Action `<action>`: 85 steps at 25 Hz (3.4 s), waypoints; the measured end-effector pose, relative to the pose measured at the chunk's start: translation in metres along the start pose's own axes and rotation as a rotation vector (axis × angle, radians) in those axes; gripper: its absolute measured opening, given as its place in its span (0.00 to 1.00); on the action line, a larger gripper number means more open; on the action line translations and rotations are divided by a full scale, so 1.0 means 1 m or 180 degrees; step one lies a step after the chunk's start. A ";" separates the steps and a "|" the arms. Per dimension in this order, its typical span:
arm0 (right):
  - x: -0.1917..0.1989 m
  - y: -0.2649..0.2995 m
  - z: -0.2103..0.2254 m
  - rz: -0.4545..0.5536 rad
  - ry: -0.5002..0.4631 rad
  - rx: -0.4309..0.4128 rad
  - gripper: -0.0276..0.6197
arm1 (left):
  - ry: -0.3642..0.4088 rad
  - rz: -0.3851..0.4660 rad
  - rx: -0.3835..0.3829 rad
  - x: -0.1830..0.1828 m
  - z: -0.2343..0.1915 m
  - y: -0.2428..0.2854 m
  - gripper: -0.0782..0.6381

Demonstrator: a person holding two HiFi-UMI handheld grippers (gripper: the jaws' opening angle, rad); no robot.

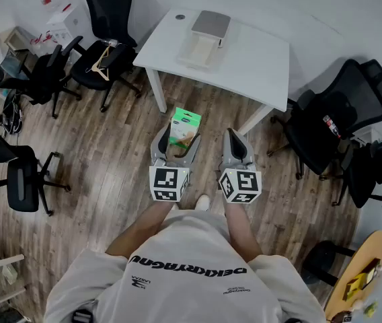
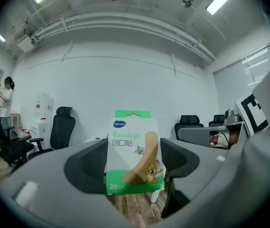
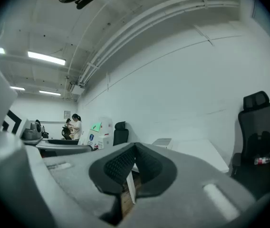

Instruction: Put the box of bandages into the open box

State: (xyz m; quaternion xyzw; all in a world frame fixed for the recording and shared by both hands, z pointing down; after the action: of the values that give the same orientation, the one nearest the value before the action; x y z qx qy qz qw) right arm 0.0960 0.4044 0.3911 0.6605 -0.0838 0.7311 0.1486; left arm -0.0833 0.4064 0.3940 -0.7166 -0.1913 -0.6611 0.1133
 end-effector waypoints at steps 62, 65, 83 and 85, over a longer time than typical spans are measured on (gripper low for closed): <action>-0.008 0.252 0.088 -0.0071 0.0026 -0.0075 0.04 | -0.0088 -0.0136 -0.0113 -0.011 -0.112 0.241 0.61; -0.009 0.279 0.085 -0.0095 0.0030 -0.0005 0.04 | -0.0098 -0.0152 -0.0042 -0.014 -0.135 0.262 0.61; -0.016 0.381 0.069 -0.0182 0.0032 0.0451 0.04 | -0.0172 -0.0368 0.0379 -0.023 -0.216 0.347 0.61; -0.016 0.385 0.070 -0.0198 0.0018 0.0480 0.04 | -0.0198 -0.0384 0.0405 -0.022 -0.217 0.353 0.61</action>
State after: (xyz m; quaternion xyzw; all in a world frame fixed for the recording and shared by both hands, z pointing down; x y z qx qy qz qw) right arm 0.0373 0.0176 0.4114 0.6701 -0.0076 0.7323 0.1213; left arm -0.1309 -0.0043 0.4259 -0.7153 -0.2792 -0.6307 0.1125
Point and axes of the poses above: the fingertips, and each gripper's own axes: y forward along the fingers, z to its right, x out of its underside, the point moved 8 cm from there along -y, backward along the fingers, and after that the axes turned 2 degrees about x, right-handed, at the moved point
